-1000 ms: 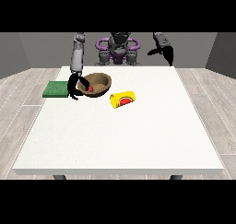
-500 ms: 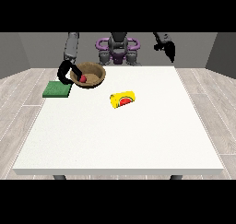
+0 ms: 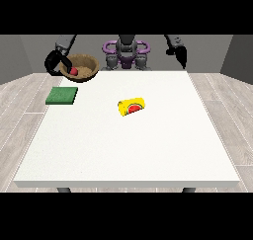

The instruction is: Pick the cup and pour the ball into the bowl, then pick the bowl and place it on the pad

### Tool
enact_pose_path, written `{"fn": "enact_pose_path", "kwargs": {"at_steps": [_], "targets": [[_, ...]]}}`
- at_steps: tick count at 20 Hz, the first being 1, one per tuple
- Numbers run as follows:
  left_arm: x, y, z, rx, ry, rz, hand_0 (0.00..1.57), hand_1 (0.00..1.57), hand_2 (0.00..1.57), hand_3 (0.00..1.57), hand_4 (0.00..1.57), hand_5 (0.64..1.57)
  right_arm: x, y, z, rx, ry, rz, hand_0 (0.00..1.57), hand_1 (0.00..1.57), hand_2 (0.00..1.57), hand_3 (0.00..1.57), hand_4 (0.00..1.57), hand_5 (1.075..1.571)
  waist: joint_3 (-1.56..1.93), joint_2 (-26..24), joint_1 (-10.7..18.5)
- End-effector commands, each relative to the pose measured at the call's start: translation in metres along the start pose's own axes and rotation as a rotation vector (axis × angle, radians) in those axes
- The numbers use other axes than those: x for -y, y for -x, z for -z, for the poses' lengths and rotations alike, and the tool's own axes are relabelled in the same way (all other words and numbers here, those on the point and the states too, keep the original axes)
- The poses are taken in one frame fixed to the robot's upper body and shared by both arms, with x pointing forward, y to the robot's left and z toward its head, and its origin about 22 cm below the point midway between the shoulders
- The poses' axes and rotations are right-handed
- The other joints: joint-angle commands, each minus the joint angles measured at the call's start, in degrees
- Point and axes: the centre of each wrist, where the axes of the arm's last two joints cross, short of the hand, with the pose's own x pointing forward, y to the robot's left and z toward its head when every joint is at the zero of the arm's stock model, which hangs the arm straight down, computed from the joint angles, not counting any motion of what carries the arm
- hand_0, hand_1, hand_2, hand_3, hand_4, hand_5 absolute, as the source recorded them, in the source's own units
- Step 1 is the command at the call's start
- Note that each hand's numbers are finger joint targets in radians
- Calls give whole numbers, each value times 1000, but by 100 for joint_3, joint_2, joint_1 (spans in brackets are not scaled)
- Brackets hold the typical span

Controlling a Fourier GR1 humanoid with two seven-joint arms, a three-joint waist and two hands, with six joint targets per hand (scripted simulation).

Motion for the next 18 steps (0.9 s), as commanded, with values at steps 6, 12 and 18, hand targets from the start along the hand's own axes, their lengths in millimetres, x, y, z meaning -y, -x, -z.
{"fn": "enact_pose_path", "kwargs": {"at_steps": [6, 12, 18], "targets": [[-45, -24, 21, 37, -68, -25, 0, 0, 0, 0, 1254, 1503, 44, -7, 2, 46, 15, -13, 1571, 1571, 1571, 217, 878, 1570, 5, 298, -122], [-175, -79, 19, 226, -132, -27, 0, 0, 0, 0, 1296, 1571, 95, 13, 4, 113, 108, 75, 1571, 1571, 1571, 0, 864, 1570, 8, 1001, 302], [-233, -90, 1, 328, -168, -70, 0, 0, 0, 0, 1226, 1566, 100, 8, 7, 236, 208, 166, 1571, 1571, 1571, 0, 793, 1567, 9, 1692, 407]]}}
